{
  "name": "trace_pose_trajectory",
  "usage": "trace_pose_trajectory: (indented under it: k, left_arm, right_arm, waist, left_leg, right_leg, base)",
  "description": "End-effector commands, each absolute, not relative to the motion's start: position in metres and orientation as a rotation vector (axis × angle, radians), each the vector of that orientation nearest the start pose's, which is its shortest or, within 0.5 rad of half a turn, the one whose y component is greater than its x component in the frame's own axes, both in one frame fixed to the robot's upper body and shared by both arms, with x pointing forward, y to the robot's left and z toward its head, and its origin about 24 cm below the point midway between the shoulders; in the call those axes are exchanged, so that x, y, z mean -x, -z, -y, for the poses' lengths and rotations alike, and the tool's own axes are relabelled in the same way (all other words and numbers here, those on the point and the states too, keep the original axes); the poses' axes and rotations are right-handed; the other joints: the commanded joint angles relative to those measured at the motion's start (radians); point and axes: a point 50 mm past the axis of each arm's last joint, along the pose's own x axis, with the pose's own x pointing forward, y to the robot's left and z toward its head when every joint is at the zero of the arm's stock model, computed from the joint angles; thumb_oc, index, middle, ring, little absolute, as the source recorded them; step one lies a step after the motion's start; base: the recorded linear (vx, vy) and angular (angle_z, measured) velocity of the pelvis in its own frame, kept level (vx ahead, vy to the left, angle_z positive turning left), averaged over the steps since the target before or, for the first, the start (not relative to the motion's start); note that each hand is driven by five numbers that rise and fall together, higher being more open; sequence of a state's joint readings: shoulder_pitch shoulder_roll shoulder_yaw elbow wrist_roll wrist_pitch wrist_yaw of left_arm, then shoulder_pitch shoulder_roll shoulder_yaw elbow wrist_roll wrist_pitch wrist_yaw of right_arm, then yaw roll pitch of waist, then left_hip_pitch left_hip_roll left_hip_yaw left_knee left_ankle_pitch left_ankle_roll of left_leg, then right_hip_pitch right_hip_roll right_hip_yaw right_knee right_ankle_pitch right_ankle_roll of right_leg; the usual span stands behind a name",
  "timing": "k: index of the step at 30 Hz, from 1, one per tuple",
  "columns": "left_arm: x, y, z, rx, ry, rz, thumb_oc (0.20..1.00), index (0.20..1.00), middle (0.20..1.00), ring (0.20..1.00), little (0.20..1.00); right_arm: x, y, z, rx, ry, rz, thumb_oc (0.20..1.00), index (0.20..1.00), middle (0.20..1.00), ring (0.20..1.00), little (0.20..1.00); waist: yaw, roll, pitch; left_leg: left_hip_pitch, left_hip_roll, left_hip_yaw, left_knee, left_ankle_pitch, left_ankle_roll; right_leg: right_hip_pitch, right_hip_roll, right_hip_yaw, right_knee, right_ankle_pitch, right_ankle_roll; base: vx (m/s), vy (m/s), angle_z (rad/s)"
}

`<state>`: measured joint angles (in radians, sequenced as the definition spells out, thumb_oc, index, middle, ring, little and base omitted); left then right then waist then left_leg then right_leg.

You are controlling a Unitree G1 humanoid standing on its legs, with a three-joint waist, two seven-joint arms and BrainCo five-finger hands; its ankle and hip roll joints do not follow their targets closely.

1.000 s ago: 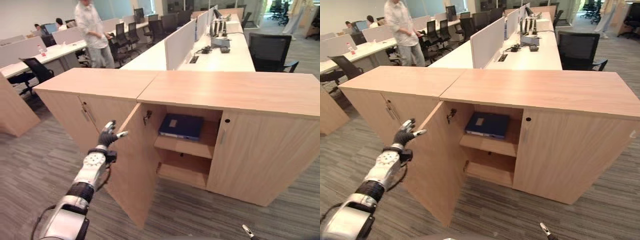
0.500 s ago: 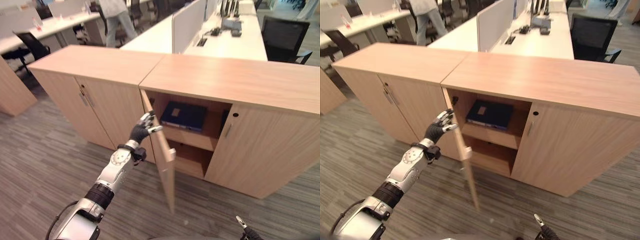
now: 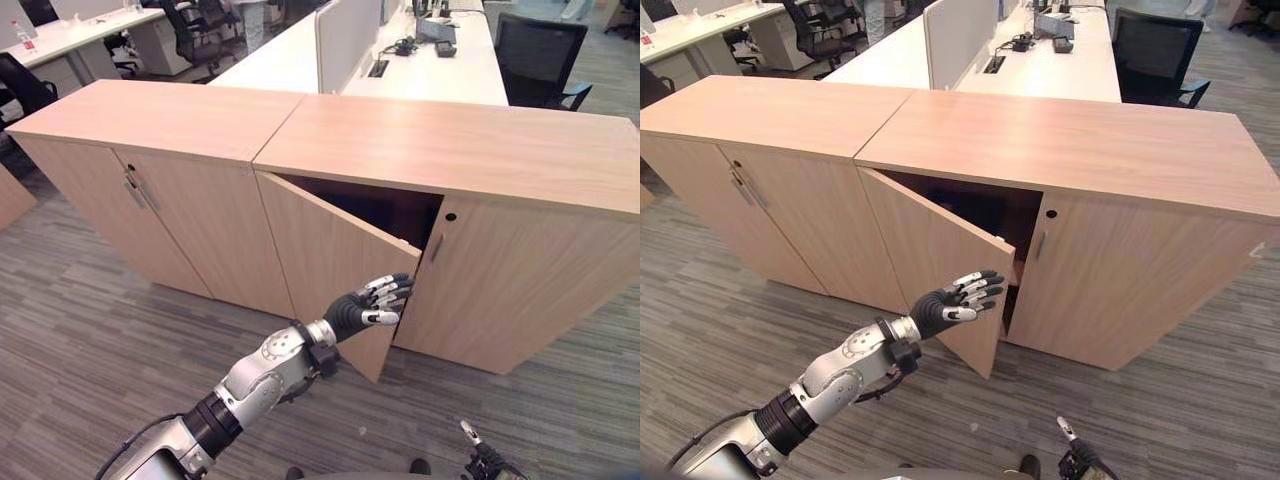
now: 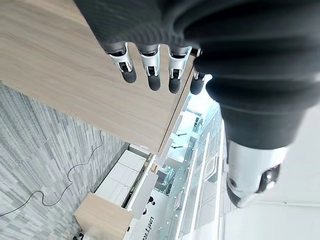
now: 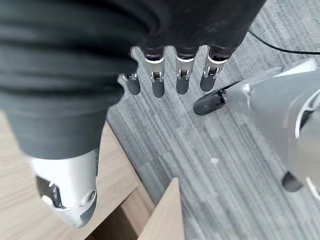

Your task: Put the empty folder in the office cabinet

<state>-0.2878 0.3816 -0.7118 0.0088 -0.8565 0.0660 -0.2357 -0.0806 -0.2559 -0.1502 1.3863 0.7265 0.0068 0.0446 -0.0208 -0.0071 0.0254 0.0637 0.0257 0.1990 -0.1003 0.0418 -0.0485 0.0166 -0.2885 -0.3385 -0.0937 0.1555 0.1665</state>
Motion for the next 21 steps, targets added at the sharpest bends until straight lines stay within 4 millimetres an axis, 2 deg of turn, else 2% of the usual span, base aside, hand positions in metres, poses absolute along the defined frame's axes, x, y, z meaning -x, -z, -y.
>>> trace_pose_trajectory:
  k: [1, 5, 6, 7, 8, 9, 10, 11, 12, 14, 15, 16, 18, 21]
  left_arm:
    - [-0.243, -0.069, -0.045, 0.398, 0.956, -0.109, 1.0, 1.0, 1.0, 1.0, 1.0]
    - [-0.243, -0.042, -0.066, 0.47, 0.806, -0.197, 1.0, 1.0, 1.0, 1.0, 1.0]
    - [-0.243, -0.042, -0.066, 0.471, 0.806, -0.196, 1.0, 1.0, 1.0, 1.0, 1.0]
    - [-0.24, -0.024, -0.08, 0.516, 0.719, -0.254, 1.0, 1.0, 1.0, 1.0, 1.0]
    - [-0.239, -0.024, -0.08, 0.517, 0.718, -0.254, 1.0, 1.0, 1.0, 1.0, 1.0]
    - [-0.233, -0.009, -0.096, 0.56, 0.638, -0.3, 1.0, 1.0, 1.0, 1.0, 1.0]
    - [-0.228, 0.001, -0.104, 0.588, 0.588, -0.335, 1.0, 1.0, 1.0, 1.0, 1.0]
    - [-0.229, 0.001, -0.104, 0.588, 0.588, -0.335, 1.0, 1.0, 1.0, 1.0, 1.0]
    - [-0.22, 0.018, -0.118, 0.608, 0.507, -0.385, 1.0, 1.0, 1.0, 1.0, 1.0]
    - [-0.216, 0.024, -0.125, 0.606, 0.47, -0.398, 1.0, 1.0, 1.0, 1.0, 1.0]
    - [-0.208, 0.036, -0.139, 0.577, 0.384, -0.423, 1.0, 1.0, 1.0, 1.0, 1.0]
    - [-0.208, 0.036, -0.139, 0.577, 0.384, -0.423, 1.0, 1.0, 1.0, 1.0, 1.0]
    - [-0.199, 0.05, -0.151, 0.522, 0.295, -0.454, 1.0, 1.0, 1.0, 1.0, 1.0]
    - [-0.184, 0.08, -0.162, 0.437, 0.162, -0.545, 1.0, 1.0, 1.0, 1.0, 1.0]
  right_arm:
    - [-0.091, 0.16, 0.249, -0.569, 0.69, -1.119, 1.0, 1.0, 1.0, 1.0, 1.0]
    - [-0.091, 0.161, 0.245, -0.566, 0.672, -1.122, 1.0, 1.0, 1.0, 1.0, 1.0]
    - [-0.091, 0.161, 0.245, -0.565, 0.671, -1.122, 1.0, 1.0, 1.0, 1.0, 1.0]
    - [-0.092, 0.161, 0.244, -0.564, 0.664, -1.121, 1.0, 1.0, 1.0, 1.0, 1.0]
    - [-0.091, 0.161, 0.244, -0.563, 0.663, -1.122, 1.0, 1.0, 1.0, 1.0, 1.0]
    - [-0.09, 0.161, 0.246, -0.558, 0.666, -1.122, 1.0, 1.0, 1.0, 1.0, 1.0]
    - [-0.089, 0.161, 0.246, -0.556, 0.668, -1.123, 1.0, 1.0, 1.0, 1.0, 1.0]
    - [-0.089, 0.161, 0.246, -0.555, 0.667, -1.123, 1.0, 1.0, 1.0, 1.0, 1.0]
    - [-0.087, 0.161, 0.249, -0.549, 0.676, -1.121, 1.0, 1.0, 1.0, 1.0, 1.0]
    - [-0.086, 0.161, 0.25, -0.55, 0.682, -1.12, 1.0, 1.0, 1.0, 1.0, 1.0]
    - [-0.083, 0.16, 0.253, -0.555, 0.7, -1.114, 1.0, 1.0, 1.0, 1.0, 1.0]
    - [-0.083, 0.16, 0.253, -0.555, 0.7, -1.114, 1.0, 1.0, 1.0, 1.0, 1.0]
    - [-0.08, 0.16, 0.256, -0.566, 0.728, -1.098, 1.0, 1.0, 1.0, 1.0, 1.0]
    - [-0.078, 0.161, 0.255, -0.579, 0.755, -1.085, 1.0, 1.0, 1.0, 1.0, 1.0]
  waist:
    - [0.016, 0.013, -0.017]
    - [0.017, 0.014, -0.015]
    - [0.017, 0.013, -0.016]
    - [0.018, 0.013, -0.016]
    - [0.017, 0.014, -0.018]
    - [0.019, 0.015, -0.018]
    - [0.02, 0.019, -0.018]
    - [0.019, 0.018, -0.02]
    - [0.019, 0.022, -0.022]
    - [0.021, 0.025, -0.022]
    - [0.025, 0.03, -0.022]
    - [0.025, 0.03, -0.023]
    - [0.029, 0.033, -0.022]
    - [0.029, 0.037, -0.021]
  left_leg:
    - [-0.008, 0.025, -0.07, 0.013, -0.115, 0.017]
    - [-0.001, 0.042, -0.058, 0.013, -0.113, 0.007]
    - [-0.004, 0.041, -0.057, 0.013, -0.11, 0.008]
    - [-0.006, 0.049, -0.052, 0.013, -0.105, 0.004]
    - [-0.006, 0.05, -0.051, 0.013, -0.106, 0.003]
    - [-0.005, 0.063, -0.043, 0.013, -0.1, -0.004]
    - [0.0, 0.073, -0.038, 0.013, -0.1, -0.009]
    - [-0.004, 0.071, -0.038, 0.013, -0.097, -0.009]
    - [-0.002, 0.088, -0.028, 0.013, -0.09, -0.018]
    - [-0.003, 0.098, -0.025, 0.013, -0.086, -0.023]
    - [-0.003, 0.121, -0.019, 0.013, -0.076, -0.035]
    - [-0.005, 0.121, -0.02, 0.013, -0.075, -0.035]
    - [-0.004, 0.146, -0.017, 0.013, -0.065, -0.049]
    - [0.014, 0.189, -0.004, 0.013, -0.051, -0.073]
  right_leg:
    - [0.056, 0.0, -0.011, 0.006, -0.065, 0.029]
    - [0.052, 0.017, 0.003, 0.006, -0.075, 0.021]
    - [0.048, 0.016, 0.004, 0.006, -0.073, 0.02]
    - [0.043, 0.024, 0.008, 0.006, -0.078, 0.017]
    - [0.042, 0.025, 0.009, 0.006, -0.078, 0.016]
    - [0.04, 0.036, 0.016, 0.006, -0.084, 0.012]
    - [0.042, 0.045, 0.021, 0.006, -0.091, 0.008]
    - [0.038, 0.044, 0.021, 0.006, -0.089, 0.008]
    - [0.033, 0.062, 0.03, 0.006, -0.098, 0.001]
    - [0.03, 0.072, 0.037, 0.006, -0.103, -0.004]
    - [0.026, 0.097, 0.043, 0.006, -0.116, -0.016]
    - [0.025, 0.097, 0.043, 0.006, -0.116, -0.016]
    - [0.027, 0.121, 0.049, 0.006, -0.129, -0.029]
    - [0.04, 0.171, 0.063, 0.006, -0.16, -0.058]
  base:
    - [0.0, 0.0, 0.0]
    - [0.01, -0.047, -0.04]
    - [0.01, -0.063, -0.14]
    - [0.0, -0.042, -0.12]
    - [0.02, -0.099, -0.14]
    - [0.03, -0.092, -0.11]
    - [0.02, -0.089, -0.12]
    - [0.02, -0.108, -0.21]
    - [0.02, -0.117, -0.18]
    - [0.01, -0.126, -0.21]
    - [0.0, -0.091, -0.22]
    - [0.01, -0.149, -0.19]
    - [0.02, -0.143, -0.07]
    - [0.04, -0.201, -0.11]
